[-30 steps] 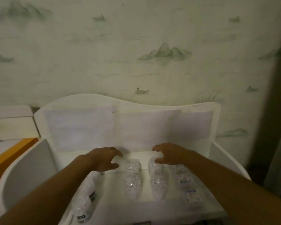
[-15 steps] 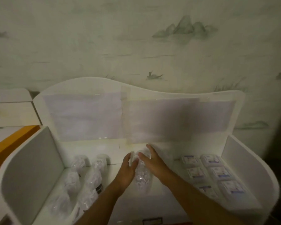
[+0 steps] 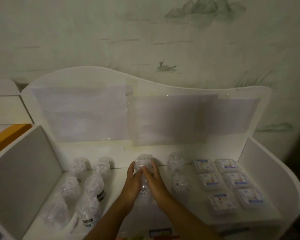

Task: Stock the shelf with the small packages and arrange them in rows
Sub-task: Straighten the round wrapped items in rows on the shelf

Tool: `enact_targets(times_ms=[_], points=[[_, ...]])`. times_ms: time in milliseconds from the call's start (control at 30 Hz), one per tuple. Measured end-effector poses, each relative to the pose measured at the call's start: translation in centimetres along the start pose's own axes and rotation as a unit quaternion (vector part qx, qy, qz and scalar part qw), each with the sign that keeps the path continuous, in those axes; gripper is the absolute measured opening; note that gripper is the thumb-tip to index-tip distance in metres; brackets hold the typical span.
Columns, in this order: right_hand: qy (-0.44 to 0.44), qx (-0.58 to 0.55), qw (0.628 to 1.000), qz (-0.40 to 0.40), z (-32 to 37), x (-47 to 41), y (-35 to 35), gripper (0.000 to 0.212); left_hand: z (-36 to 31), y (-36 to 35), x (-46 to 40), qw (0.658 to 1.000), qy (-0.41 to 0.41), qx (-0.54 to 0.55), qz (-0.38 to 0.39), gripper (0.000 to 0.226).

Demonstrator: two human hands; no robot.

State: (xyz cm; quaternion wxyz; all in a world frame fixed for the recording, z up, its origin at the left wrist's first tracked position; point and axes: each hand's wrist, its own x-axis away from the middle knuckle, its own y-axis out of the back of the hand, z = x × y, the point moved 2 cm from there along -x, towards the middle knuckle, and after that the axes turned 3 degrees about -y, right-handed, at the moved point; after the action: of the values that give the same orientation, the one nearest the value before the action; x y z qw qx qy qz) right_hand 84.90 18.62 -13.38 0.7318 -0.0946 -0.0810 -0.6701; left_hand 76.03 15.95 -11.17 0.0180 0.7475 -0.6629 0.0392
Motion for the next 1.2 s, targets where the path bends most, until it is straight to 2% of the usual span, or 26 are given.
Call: enact_targets(times_ms=[167,300,367,433,500,600,667,733,833,933,1033,1100,1200], points=[[0.024,0.059,0.998,0.007,0.0,0.1,-0.4,0.058,0.2,0.5,0.1,0.999,-0.019,-0.036,0.012,0.054],[0.034,0.045,0.998,0.002,0.8,0.9,0.8,0.062,-0.3,1.1,-0.1,0.982,-0.096,-0.16,-0.033,0.04],[0.047,0.064,0.997,-0.007,1.6,1.3,1.5,0.072,-1.3,1.4,-0.2,0.965,-0.136,-0.221,-0.048,0.048],[0.063,0.083,0.995,0.0,2.9,1.4,2.1,0.077,-2.5,1.7,-0.5,0.951,-0.142,-0.269,-0.049,0.053],[0.103,0.143,0.984,-0.002,4.6,1.6,2.7,0.069,-3.7,2.0,-0.9,0.935,-0.152,-0.317,-0.04,0.052],[0.185,0.273,0.944,-0.004,7.7,1.5,3.9,0.045,-5.7,1.8,-1.5,0.912,-0.186,-0.365,-0.015,0.043],[0.213,0.337,0.917,-0.001,9.1,1.2,5.4,0.037,-6.9,1.0,-1.8,0.903,-0.208,-0.375,0.008,0.04],[0.234,0.371,0.899,-0.012,10.1,0.8,7.4,0.034,-7.6,-0.6,-2.0,0.896,-0.234,-0.375,0.036,0.04],[0.229,0.356,0.905,-0.043,10.1,0.5,10.6,0.037,-7.4,-4.2,-1.6,0.9,-0.25,-0.349,0.079,0.044],[0.178,0.298,0.936,-0.052,7.8,-0.3,12.9,0.049,-5.5,-7.8,-1.5,0.92,-0.222,-0.31,0.095,0.055],[0.101,0.168,0.979,-0.055,5.5,-0.7,13.9,0.059,-3.9,-10.3,-1.3,0.965,-0.129,-0.224,0.043,0.055],[0.063,0.11,0.991,-0.046,4.1,-0.9,14.0,0.066,-3.3,-11.2,-1.0,0.984,-0.058,-0.166,-0.004,0.049],[0.029,0.047,0.998,-0.031,2.3,-1.4,13.6,0.073,-2.2,-11.7,-1.2,0.997,0.016,-0.068,-0.035,0.047]])
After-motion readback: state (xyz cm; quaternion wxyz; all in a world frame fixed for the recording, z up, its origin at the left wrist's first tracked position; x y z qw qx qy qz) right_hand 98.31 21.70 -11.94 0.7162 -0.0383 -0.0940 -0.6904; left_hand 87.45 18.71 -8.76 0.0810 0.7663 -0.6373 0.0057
